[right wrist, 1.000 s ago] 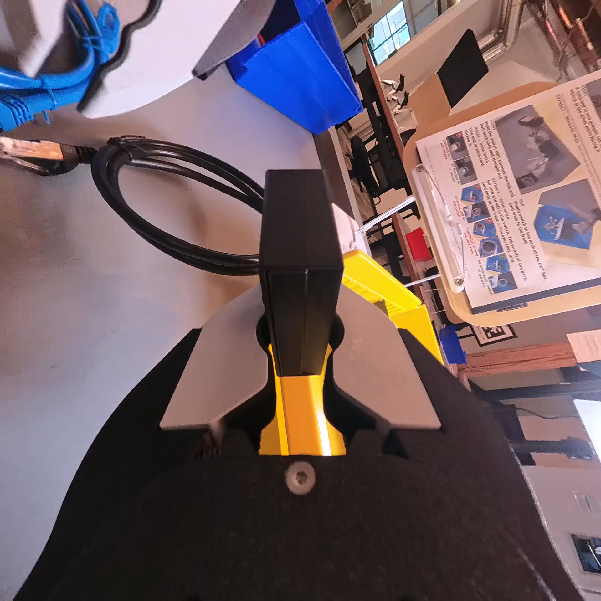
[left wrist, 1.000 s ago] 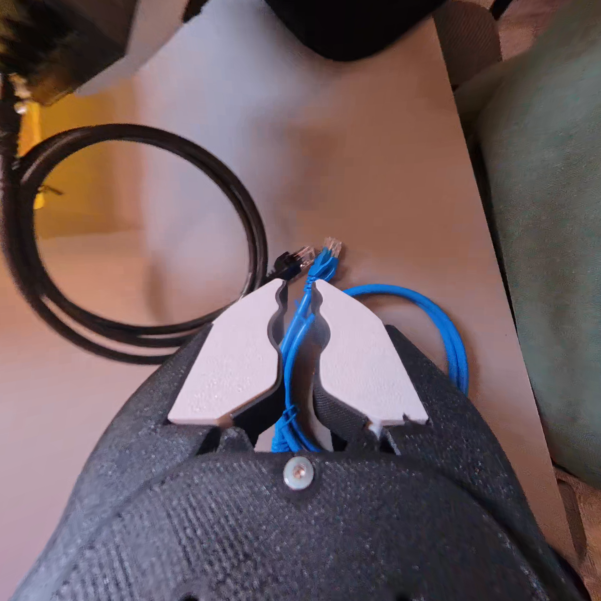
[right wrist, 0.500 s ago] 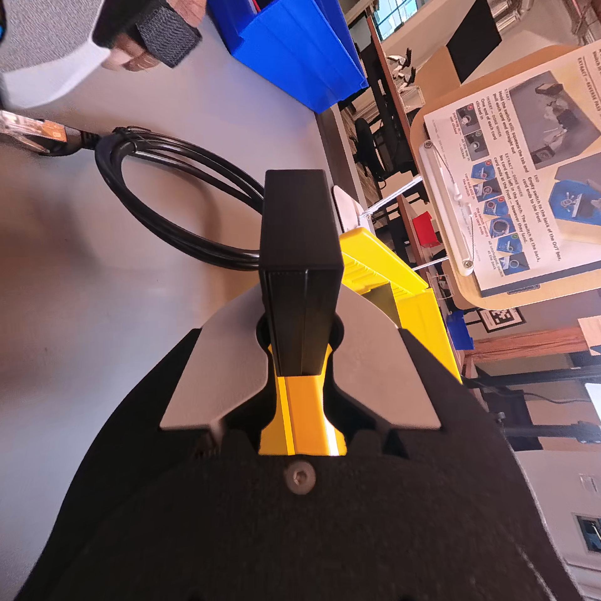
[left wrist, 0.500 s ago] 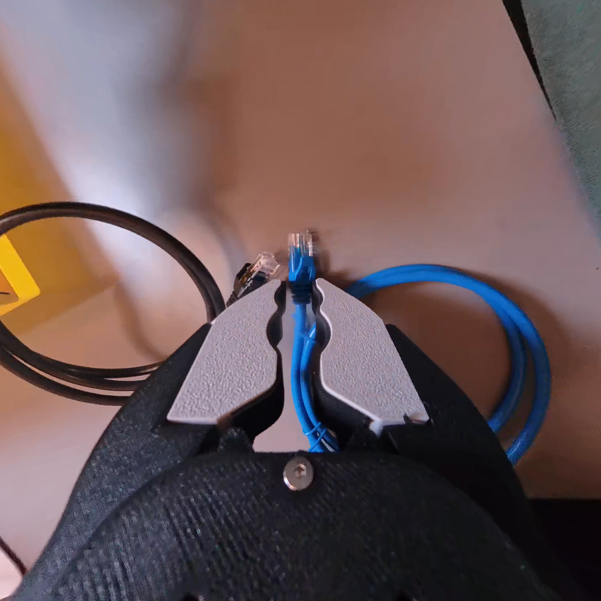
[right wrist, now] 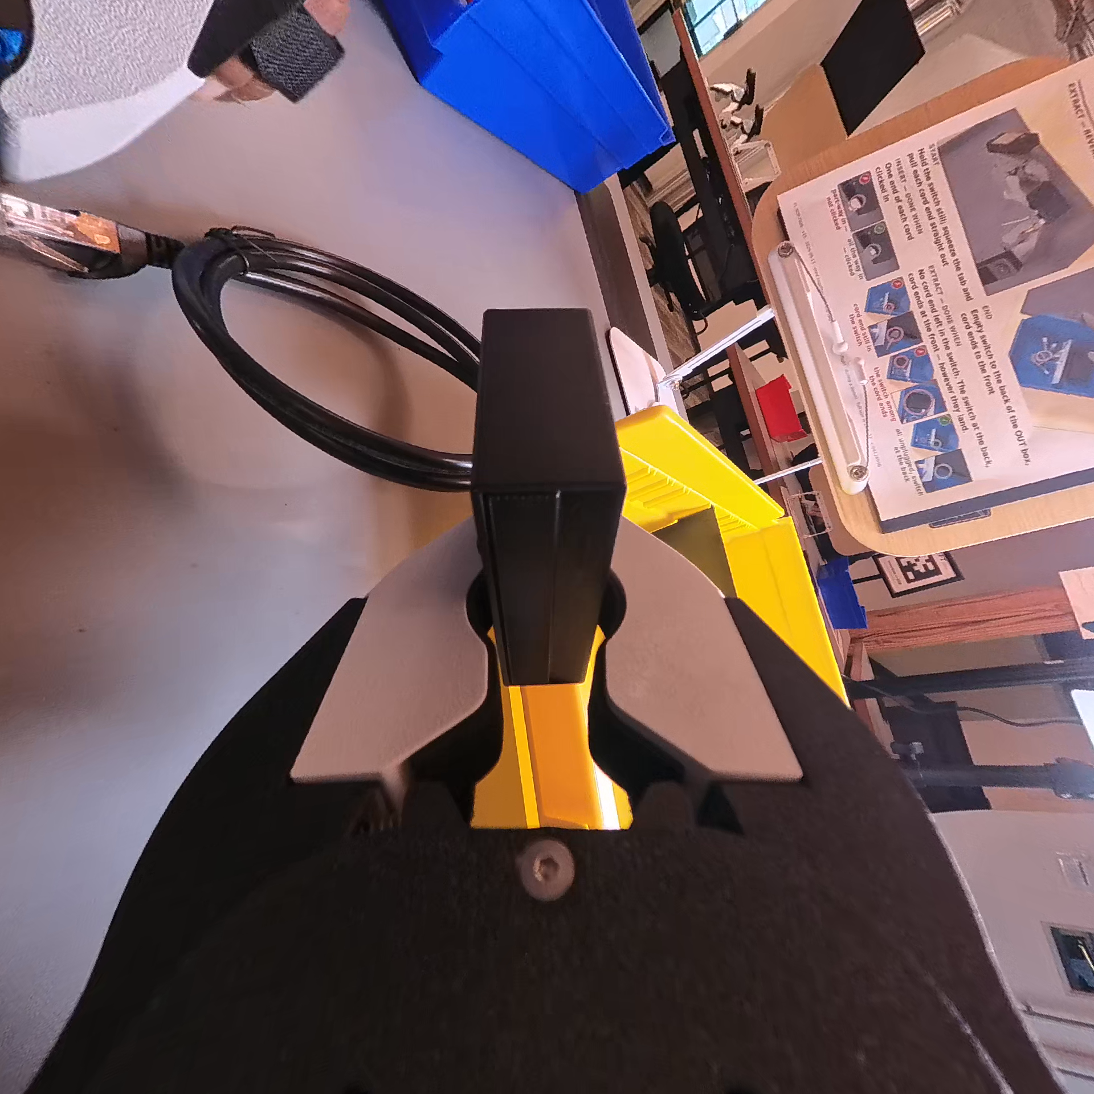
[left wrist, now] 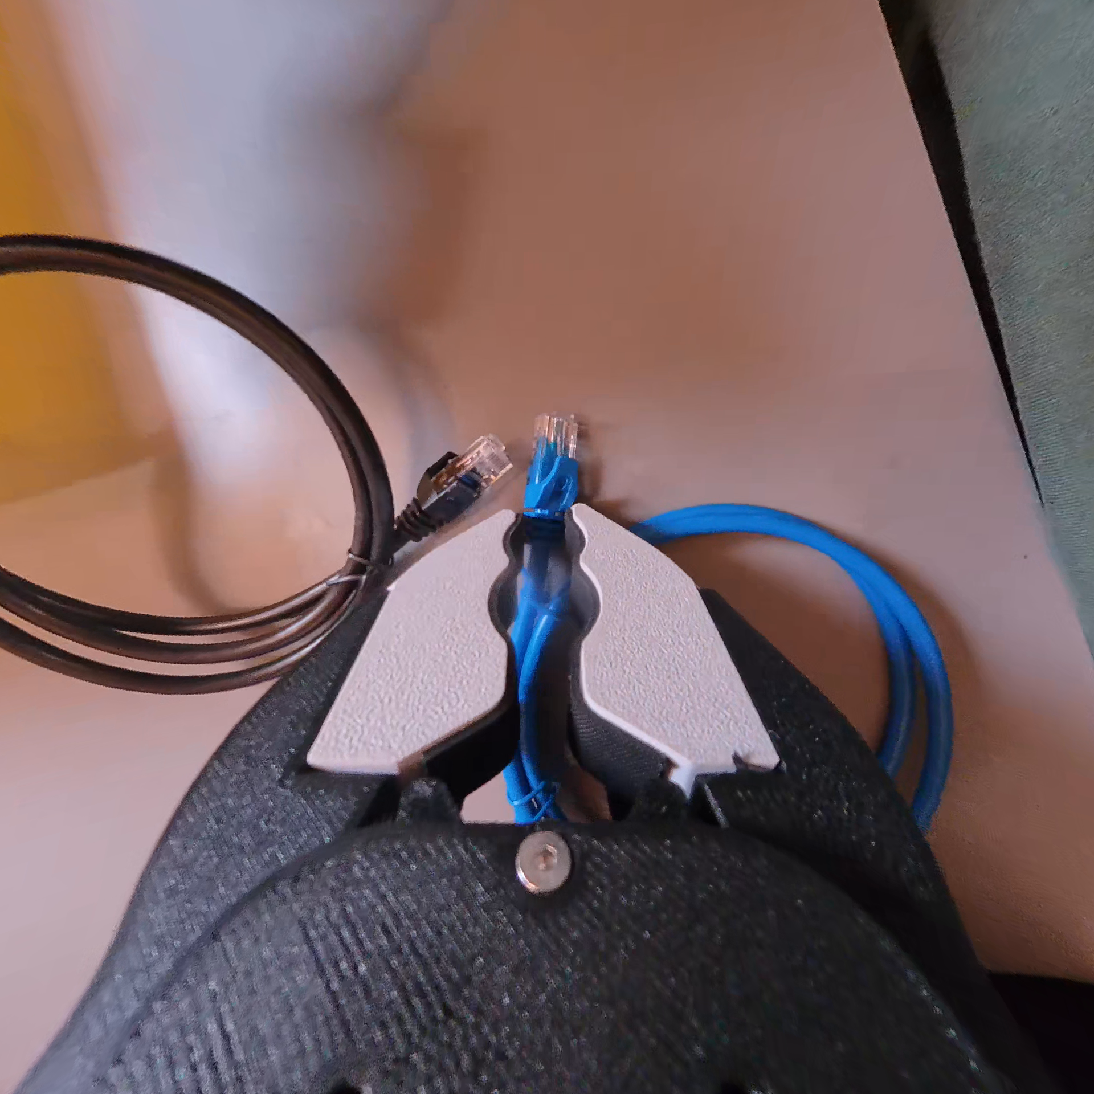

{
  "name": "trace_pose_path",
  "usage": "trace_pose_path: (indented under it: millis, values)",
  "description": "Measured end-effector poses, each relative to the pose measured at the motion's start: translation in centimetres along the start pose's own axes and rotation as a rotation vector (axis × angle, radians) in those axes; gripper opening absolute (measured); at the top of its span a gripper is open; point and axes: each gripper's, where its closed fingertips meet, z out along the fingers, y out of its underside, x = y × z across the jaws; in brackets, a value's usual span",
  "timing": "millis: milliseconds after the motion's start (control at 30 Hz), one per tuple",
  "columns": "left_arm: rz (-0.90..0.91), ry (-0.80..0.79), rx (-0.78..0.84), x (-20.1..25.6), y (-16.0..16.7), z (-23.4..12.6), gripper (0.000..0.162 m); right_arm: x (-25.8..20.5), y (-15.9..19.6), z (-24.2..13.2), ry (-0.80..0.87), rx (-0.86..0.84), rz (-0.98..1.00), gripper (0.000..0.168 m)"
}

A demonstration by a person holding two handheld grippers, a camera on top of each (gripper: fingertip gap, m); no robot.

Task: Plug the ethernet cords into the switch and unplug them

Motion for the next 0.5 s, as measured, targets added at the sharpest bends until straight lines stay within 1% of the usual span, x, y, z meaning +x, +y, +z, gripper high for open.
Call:
trace_pose_path:
  millis: [167, 233, 267, 333, 400, 500]
  values:
    - [-0.082, -0.012, 0.086, -0.2, 0.1, -0.1, 0.012, 0.1, -0.3, -0.1, 0.008, 0.010, -0.004, 0.030]
    - [-0.119, -0.035, 0.109, -0.6, 0.6, -0.7, 0.012, 0.3, -0.7, -0.2, 0.019, 0.025, -0.011, 0.030]
    - [-0.163, -0.030, 0.136, -0.7, 0.8, -1.3, 0.012, 0.3, -0.9, -0.4, 0.024, 0.039, -0.013, 0.030]
    - [-0.273, -0.003, 0.251, -1.2, 0.1, -3.6, 0.012, 0.2, -1.8, -0.8, 0.011, 0.084, -0.005, 0.030]
    - [-0.373, 0.085, 0.339, -1.1, -1.0, -6.4, 0.012, 0.0, -2.6, -1.0, 0.000, 0.117, -0.023, 0.030]
    - [-0.463, 0.096, 0.399, -2.2, -2.4, -9.1, 0.012, -0.8, -4.6, -1.4, -0.029, 0.198, -0.051, 0.030]
